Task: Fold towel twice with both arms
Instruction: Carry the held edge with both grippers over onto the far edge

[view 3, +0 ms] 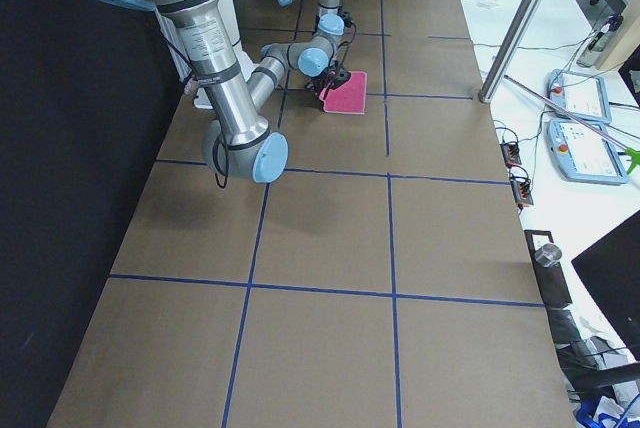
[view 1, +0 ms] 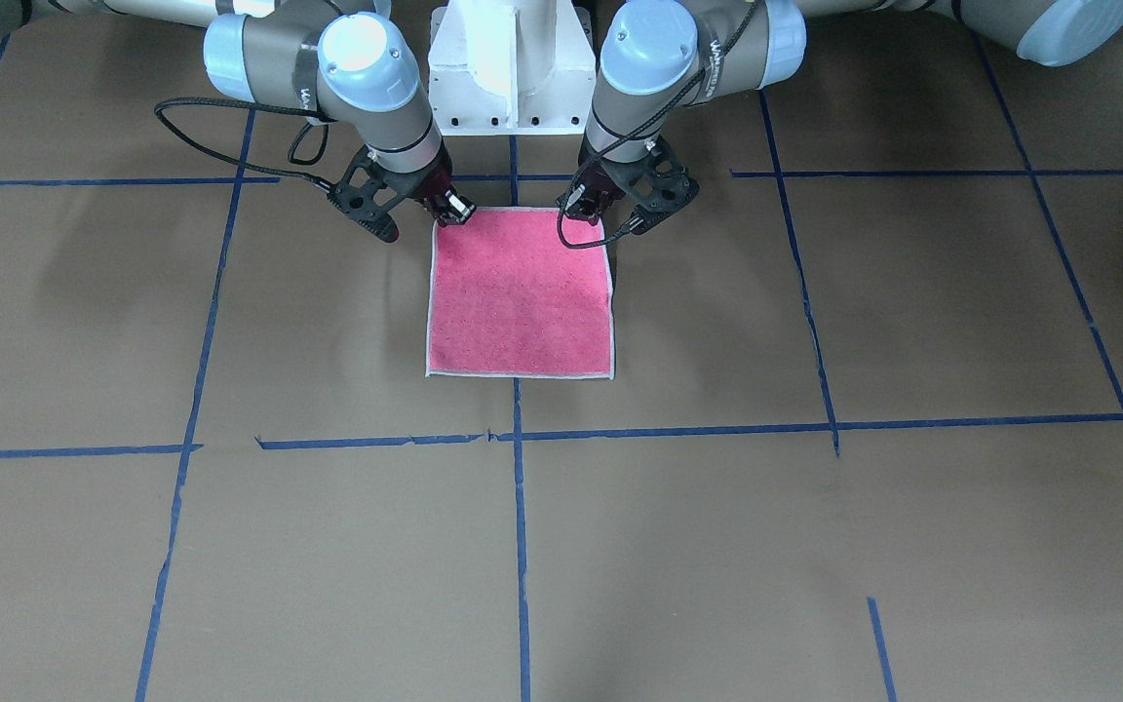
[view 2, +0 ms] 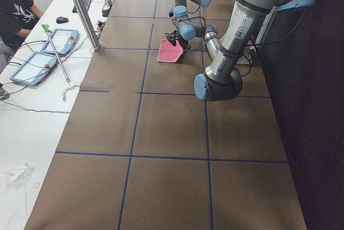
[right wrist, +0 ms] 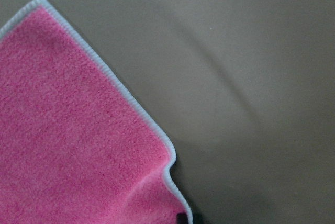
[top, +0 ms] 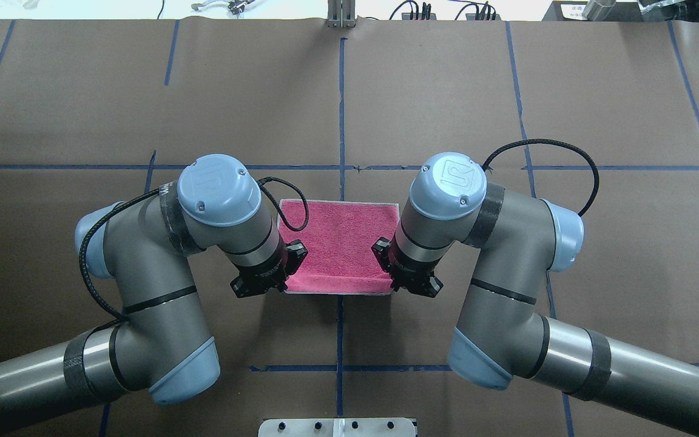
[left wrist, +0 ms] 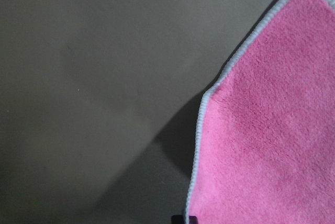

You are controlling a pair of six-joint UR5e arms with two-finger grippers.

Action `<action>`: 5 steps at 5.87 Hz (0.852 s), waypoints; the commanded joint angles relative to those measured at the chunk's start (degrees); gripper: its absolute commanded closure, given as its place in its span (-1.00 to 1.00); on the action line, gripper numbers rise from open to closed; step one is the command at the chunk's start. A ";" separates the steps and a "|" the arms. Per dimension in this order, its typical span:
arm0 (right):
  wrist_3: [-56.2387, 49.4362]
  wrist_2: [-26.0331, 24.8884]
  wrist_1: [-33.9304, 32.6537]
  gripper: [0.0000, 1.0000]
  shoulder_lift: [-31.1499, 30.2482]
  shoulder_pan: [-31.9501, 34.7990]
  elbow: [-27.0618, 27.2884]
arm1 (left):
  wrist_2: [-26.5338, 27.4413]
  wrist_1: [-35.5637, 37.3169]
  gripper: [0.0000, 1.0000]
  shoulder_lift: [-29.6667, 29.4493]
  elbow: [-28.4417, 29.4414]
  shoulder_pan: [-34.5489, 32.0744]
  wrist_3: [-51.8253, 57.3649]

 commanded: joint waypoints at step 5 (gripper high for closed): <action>-0.17 0.41 0.12 0.82 4.63 2.83 -6.47 | 0.01 -2.25 1.00 -3.11 6.19 -2.89 1.75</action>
